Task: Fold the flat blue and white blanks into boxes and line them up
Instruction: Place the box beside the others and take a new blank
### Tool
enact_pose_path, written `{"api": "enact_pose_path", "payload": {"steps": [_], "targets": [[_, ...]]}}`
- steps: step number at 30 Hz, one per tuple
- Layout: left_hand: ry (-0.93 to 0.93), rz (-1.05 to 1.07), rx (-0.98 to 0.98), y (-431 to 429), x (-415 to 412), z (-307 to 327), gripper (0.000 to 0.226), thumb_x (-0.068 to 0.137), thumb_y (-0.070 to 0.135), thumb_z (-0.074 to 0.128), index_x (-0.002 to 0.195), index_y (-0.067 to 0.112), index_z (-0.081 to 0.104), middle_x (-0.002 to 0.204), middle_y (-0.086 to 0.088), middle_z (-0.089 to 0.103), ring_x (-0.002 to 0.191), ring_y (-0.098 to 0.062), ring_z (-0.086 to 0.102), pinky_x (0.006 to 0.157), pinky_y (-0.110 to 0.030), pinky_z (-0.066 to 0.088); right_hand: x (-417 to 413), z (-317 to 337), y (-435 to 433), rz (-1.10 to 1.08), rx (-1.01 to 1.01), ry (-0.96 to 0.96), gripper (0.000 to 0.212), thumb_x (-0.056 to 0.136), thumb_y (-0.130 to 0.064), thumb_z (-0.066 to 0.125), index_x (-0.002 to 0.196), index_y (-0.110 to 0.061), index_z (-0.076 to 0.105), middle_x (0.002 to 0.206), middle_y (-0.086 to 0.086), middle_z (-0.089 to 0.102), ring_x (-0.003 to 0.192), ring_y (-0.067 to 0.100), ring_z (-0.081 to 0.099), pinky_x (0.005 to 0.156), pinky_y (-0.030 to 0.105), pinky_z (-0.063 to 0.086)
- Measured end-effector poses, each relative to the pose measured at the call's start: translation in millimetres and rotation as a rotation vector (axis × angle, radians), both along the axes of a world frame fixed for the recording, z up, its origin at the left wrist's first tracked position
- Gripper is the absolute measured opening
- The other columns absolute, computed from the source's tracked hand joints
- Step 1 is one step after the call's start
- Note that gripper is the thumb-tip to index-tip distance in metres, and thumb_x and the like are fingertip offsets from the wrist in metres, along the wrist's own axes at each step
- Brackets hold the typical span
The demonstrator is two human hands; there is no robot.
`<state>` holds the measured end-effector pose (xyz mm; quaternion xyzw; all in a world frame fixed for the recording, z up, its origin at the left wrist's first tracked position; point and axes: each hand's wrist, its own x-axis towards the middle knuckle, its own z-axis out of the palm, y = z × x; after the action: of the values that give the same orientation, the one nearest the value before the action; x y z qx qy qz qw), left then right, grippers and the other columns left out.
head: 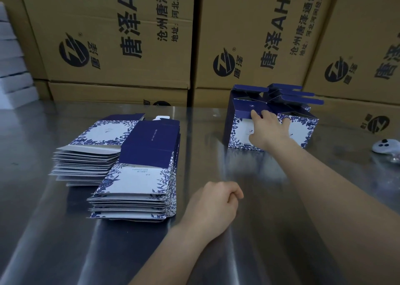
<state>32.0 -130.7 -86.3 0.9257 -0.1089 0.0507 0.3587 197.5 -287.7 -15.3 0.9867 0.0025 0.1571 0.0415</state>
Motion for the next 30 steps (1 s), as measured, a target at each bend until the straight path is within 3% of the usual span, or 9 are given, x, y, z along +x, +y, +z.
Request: {"api": "enact_pose_path", "payload": {"steps": [5, 9, 17, 21, 25, 30], "targets": [[-0.08, 0.001, 0.039, -0.4, -3.8, 5.4, 0.028, 0.093, 0.02, 0.047, 0.107, 0.032, 0.067, 0.094, 0.004, 0.071, 0.092, -0.022, 0.063, 0.079, -0.034, 0.05, 8.3, 0.9, -0.7, -0.016, 0.017, 0.073, 0.08, 0.087, -0.026, 0.055, 0.153, -0.02, 0.009, 0.154, 0.01, 0.02, 0.14, 0.029, 0.021, 0.109, 0.055, 0.018], [-0.273, 0.032, 0.036, -0.8, -6.5, 12.5, 0.026, 0.095, 0.019, 0.047, 0.111, 0.029, 0.066, 0.111, 0.009, 0.068, 0.101, -0.019, 0.061, 0.082, -0.035, 0.049, 12.5, 0.4, -1.4, -0.008, 0.089, 0.132, 0.083, 0.089, -0.028, 0.055, 0.154, -0.02, 0.003, 0.161, 0.011, -0.001, 0.147, 0.03, 0.008, 0.113, 0.057, 0.013], [-0.711, 0.217, -0.071, 12.2, -11.8, 36.9, 0.036, 0.084, 0.015, 0.041, 0.098, 0.011, 0.074, 0.094, -0.003, 0.071, 0.086, -0.03, 0.064, 0.075, -0.043, 0.053, -0.2, -22.8, -6.3, 0.086, 0.243, 0.07, 0.087, 0.089, -0.022, 0.057, 0.154, -0.026, 0.0, 0.159, 0.011, -0.021, 0.148, 0.026, -0.011, 0.115, 0.054, 0.005], [-0.744, 0.374, -0.179, 28.2, -9.1, 46.2, 0.033, 0.079, 0.006, 0.048, 0.1, 0.01, 0.073, 0.103, -0.004, 0.07, 0.098, -0.029, 0.062, 0.086, -0.047, 0.049, -19.0, -31.5, 8.1, 0.167, 0.337, -0.017, 0.081, 0.089, -0.018, 0.056, 0.154, -0.025, 0.008, 0.161, 0.011, -0.009, 0.149, 0.024, -0.006, 0.117, 0.054, 0.006], [-0.722, 0.497, -0.237, 42.4, -8.5, 53.3, 0.038, 0.08, 0.008, 0.046, 0.109, 0.008, 0.071, 0.118, -0.008, 0.067, 0.115, -0.029, 0.057, 0.101, -0.047, 0.042, -45.7, -39.7, 27.5, 0.236, 0.461, -0.027, 0.074, 0.087, -0.019, 0.057, 0.152, -0.025, 0.02, 0.156, 0.008, 0.02, 0.145, 0.021, 0.017, 0.115, 0.05, 0.018], [-0.487, 0.617, -0.056, 60.1, -3.7, 56.1, 0.04, 0.086, 0.011, 0.055, 0.124, 0.013, 0.064, 0.141, -0.007, 0.055, 0.138, -0.026, 0.041, 0.113, -0.052, 0.025, -74.8, -53.5, 53.0, 0.32, 0.744, 0.077, 0.057, 0.086, -0.014, 0.058, 0.14, -0.023, 0.043, 0.14, 0.005, 0.05, 0.131, 0.024, 0.043, 0.109, 0.041, 0.033]]}}
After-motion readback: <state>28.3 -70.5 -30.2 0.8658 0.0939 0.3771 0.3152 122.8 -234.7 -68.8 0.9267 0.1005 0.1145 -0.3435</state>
